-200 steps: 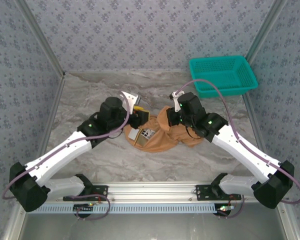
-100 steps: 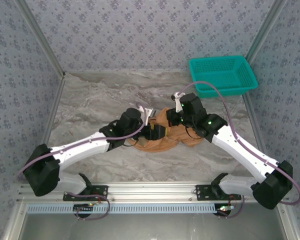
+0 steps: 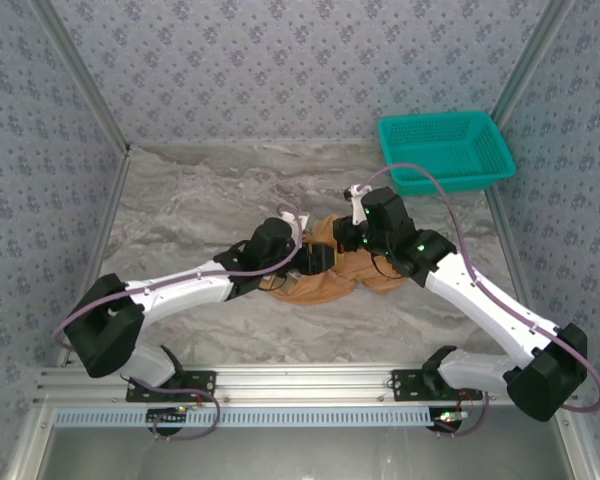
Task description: Fold the inside-out t-shirt
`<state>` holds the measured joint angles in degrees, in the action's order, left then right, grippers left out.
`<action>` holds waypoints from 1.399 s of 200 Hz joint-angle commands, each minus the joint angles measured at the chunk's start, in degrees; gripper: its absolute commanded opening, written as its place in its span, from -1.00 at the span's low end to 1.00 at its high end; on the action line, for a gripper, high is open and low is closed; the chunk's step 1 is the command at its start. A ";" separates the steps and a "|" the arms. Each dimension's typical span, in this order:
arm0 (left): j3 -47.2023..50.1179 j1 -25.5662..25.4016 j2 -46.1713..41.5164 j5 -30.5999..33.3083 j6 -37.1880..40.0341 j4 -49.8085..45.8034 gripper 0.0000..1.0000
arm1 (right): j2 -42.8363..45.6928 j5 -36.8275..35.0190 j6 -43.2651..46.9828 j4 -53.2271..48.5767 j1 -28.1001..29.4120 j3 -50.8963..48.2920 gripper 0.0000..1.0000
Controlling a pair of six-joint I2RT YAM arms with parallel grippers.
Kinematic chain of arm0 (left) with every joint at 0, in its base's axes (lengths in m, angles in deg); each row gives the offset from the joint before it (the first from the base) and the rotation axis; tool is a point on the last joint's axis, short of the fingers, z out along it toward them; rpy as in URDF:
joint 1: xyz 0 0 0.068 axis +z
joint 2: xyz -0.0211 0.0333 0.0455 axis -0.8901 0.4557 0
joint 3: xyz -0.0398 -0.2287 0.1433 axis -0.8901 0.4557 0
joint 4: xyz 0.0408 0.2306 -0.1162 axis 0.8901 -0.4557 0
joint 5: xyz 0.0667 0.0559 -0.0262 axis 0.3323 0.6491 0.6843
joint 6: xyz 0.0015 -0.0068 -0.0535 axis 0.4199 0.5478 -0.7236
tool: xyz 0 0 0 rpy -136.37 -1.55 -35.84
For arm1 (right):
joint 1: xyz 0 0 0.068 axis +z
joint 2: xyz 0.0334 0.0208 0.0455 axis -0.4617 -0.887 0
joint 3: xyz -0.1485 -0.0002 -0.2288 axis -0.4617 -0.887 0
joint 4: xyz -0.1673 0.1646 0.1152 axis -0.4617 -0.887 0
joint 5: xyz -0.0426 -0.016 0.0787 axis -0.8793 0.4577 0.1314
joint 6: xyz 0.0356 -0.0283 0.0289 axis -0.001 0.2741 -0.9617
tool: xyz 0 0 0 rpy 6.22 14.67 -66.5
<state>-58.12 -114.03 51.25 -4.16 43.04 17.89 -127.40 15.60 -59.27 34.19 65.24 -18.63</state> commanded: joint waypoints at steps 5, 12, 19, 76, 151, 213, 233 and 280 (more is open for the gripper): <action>-0.71 -0.04 0.65 3.19 1.89 2.89 -0.20 | 1.83 0.38 -1.02 0.70 -0.35 -0.70 -1.00; -0.67 0.37 0.65 2.74 2.47 3.01 -0.31 | 2.09 0.37 -0.84 0.73 -0.43 -0.95 -1.00; -0.67 1.04 0.33 2.18 3.02 2.73 -0.44 | 2.40 0.27 -0.70 0.75 -0.38 -1.01 -1.00; -0.35 8.70 -9.25 -2.12 14.58 -15.34 -1.00 | 3.00 -4.83 8.44 -5.48 -0.72 1.50 -1.00; -4.68 14.34 -10.14 -11.08 21.35 -30.37 -1.00 | 0.86 0.46 9.92 -7.16 1.56 0.32 -1.00; -2.55 14.64 -15.66 -9.91 24.18 -37.18 0.10 | 0.35 15.93 9.25 -19.32 11.17 -7.07 -0.63; -1.54 15.41 -17.45 -0.91 22.11 -35.76 0.46 | -0.02 19.81 11.37 -19.55 11.39 -6.91 -0.31; -6.97 19.26 -4.44 12.60 16.86 -32.18 0.56 | -3.91 20.57 5.48 -1.27 -5.59 -6.80 -0.08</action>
<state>-62.01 -96.47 39.65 -0.22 62.27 -16.35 -128.36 36.15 -48.89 22.56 68.32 -25.80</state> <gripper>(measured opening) 0.772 0.450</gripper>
